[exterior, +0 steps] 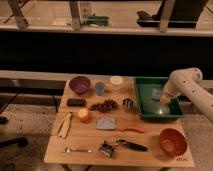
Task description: Place sponge in tray
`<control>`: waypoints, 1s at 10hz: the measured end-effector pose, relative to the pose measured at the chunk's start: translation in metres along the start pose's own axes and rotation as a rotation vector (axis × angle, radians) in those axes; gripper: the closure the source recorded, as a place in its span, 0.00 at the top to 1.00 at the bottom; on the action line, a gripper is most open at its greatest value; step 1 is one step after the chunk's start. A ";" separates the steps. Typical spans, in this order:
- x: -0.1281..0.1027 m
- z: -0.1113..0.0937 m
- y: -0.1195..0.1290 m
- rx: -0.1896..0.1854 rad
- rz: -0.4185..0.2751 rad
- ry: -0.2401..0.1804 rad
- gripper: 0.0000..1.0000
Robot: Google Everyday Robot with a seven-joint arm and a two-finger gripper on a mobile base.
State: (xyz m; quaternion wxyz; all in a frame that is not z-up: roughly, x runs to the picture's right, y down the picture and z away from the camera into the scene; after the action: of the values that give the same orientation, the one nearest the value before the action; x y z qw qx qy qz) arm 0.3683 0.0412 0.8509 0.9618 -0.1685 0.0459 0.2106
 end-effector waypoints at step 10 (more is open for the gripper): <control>-0.033 0.000 -0.001 0.048 -0.030 -0.027 0.80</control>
State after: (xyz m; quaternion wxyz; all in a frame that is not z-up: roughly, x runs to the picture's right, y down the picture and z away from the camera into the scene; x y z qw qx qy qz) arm 0.3393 0.0275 0.8568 0.9691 -0.1434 0.0352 0.1975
